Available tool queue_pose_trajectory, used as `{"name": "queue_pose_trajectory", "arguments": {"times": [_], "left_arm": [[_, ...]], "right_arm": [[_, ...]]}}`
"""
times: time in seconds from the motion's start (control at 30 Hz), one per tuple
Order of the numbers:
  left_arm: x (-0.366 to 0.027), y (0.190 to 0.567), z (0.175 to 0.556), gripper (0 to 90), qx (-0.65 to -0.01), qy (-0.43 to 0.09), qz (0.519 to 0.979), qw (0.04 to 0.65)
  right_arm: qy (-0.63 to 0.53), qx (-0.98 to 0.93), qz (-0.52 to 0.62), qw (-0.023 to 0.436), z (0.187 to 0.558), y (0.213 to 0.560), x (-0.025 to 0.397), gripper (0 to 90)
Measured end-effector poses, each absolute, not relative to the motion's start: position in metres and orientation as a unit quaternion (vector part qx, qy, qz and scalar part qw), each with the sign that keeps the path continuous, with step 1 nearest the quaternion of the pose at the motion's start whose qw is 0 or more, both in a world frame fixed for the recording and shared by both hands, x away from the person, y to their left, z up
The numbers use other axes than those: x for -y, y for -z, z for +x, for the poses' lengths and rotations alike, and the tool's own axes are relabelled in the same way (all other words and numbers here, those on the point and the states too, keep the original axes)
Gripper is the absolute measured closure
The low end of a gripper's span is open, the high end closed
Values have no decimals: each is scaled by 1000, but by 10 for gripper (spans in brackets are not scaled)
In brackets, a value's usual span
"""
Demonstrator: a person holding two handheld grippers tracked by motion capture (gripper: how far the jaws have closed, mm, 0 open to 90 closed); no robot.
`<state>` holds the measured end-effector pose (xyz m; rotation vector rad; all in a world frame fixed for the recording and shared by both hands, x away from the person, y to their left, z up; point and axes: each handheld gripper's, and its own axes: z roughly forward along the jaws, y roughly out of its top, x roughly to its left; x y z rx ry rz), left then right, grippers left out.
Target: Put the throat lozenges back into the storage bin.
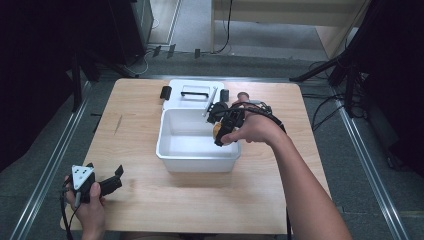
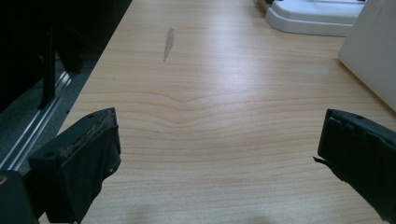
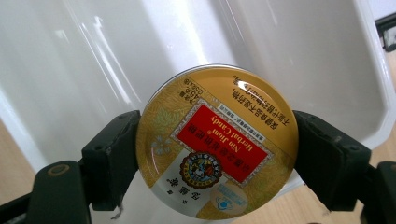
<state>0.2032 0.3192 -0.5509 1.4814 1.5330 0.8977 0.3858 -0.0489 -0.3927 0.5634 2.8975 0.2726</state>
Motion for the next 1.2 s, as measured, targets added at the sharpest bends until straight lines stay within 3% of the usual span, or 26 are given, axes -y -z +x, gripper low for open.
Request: {"name": "queue_pose_trajectory", "arguments": {"times": [1.2], "left_arm": [[-320, 551, 203, 0, -610, -353, 586, 400]], "right_arm": [[-58, -978, 183, 77, 390, 429, 43, 206]]}}
